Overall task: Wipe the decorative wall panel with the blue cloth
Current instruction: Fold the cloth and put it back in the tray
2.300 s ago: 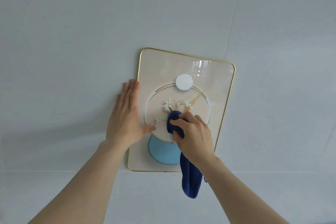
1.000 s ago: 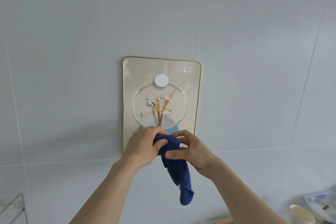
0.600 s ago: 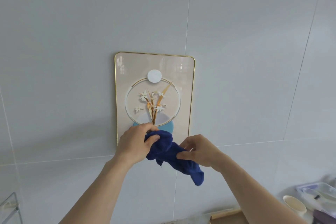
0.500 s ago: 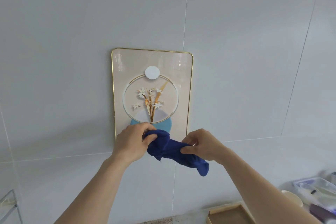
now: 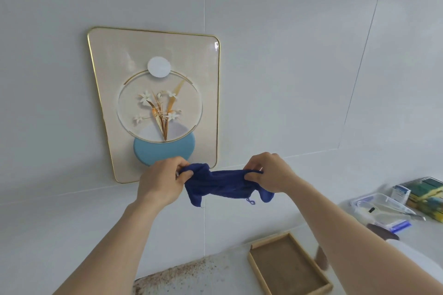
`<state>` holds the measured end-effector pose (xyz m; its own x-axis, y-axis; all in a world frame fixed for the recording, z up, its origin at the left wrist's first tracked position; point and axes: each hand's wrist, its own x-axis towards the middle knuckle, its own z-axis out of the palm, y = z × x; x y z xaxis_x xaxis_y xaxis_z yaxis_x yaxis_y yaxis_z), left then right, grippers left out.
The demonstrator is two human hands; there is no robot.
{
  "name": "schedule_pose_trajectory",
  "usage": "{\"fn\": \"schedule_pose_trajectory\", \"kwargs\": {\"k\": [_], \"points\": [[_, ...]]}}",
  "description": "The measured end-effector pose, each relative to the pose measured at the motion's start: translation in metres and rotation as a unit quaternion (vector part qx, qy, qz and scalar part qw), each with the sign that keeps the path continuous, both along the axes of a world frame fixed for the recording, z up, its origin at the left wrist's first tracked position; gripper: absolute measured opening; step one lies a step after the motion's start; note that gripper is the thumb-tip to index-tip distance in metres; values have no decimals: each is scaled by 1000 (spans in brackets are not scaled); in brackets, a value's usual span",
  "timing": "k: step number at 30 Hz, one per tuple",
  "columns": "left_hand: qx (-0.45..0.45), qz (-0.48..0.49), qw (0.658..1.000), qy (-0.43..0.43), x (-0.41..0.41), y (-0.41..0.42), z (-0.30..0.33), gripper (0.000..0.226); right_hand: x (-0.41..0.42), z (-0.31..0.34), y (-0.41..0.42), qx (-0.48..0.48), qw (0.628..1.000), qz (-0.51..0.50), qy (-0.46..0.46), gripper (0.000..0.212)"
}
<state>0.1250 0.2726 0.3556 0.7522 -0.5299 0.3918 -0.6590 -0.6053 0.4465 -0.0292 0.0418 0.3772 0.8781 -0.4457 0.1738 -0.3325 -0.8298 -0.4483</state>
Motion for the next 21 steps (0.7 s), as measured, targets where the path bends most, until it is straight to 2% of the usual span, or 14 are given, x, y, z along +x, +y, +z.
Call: {"fn": "schedule_pose_trajectory", "kwargs": {"k": [5, 11, 21], "points": [[11, -27, 999, 27, -12, -45, -25, 4, -22, -18, -35, 7, 999, -31, 19, 11], [36, -53, 995, 76, -35, -109, -67, 12, -50, -61, -84, 31, 995, -74, 58, 11], [111, -66, 976, 176, -67, -211, -168, 12, -71, -182, -160, 88, 983, -130, 98, 10]]}}
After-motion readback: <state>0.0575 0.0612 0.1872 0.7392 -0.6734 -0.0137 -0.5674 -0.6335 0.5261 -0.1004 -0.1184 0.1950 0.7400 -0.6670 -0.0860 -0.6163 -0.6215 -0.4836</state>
